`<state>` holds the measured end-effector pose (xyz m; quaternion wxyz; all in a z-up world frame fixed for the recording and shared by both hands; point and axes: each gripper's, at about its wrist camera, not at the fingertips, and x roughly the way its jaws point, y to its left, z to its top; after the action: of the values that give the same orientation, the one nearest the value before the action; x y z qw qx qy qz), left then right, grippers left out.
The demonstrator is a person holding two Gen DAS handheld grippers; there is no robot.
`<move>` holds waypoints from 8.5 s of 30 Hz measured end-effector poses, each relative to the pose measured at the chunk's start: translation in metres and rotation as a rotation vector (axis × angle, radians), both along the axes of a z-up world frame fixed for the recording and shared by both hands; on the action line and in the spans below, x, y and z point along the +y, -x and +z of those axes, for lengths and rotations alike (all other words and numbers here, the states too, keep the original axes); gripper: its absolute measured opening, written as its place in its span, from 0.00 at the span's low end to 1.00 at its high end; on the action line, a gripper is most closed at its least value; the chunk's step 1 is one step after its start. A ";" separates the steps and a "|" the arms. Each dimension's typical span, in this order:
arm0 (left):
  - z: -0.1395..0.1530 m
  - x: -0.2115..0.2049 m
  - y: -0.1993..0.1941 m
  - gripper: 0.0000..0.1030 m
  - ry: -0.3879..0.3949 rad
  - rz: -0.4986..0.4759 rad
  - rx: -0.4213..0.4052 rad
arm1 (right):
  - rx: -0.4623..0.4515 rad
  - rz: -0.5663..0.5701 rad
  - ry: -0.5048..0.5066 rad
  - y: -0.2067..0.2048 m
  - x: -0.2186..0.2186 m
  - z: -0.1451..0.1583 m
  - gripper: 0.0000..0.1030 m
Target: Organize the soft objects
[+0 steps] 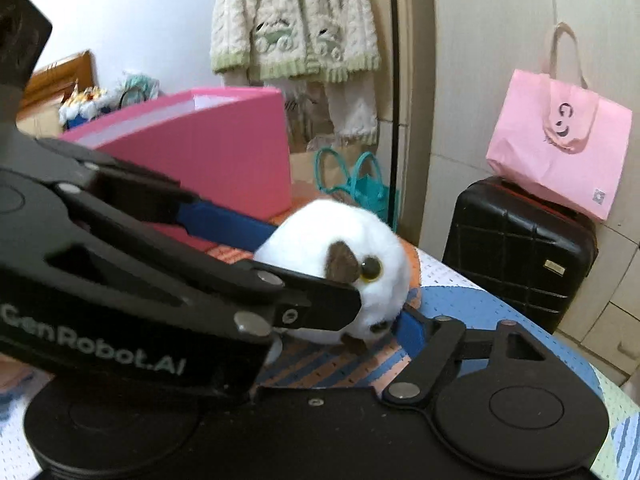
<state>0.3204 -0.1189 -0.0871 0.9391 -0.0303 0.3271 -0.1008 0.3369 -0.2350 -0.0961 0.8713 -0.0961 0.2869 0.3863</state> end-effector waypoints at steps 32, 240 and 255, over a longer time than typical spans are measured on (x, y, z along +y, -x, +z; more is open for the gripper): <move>0.034 0.042 0.152 0.55 0.084 -0.247 -0.057 | 0.071 -0.226 -0.075 0.148 0.016 0.040 0.71; 0.074 0.142 0.294 1.00 -0.183 0.182 -0.245 | -0.239 -0.942 0.081 0.341 0.069 0.117 0.99; 0.075 0.144 0.294 1.00 -0.180 0.174 -0.245 | -0.233 -0.946 0.084 0.340 0.070 0.116 0.99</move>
<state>0.0267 0.0252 -0.0118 0.9761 0.0381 0.2139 0.0073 -0.0028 -0.1654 0.0201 0.9730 -0.0328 0.2151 -0.0771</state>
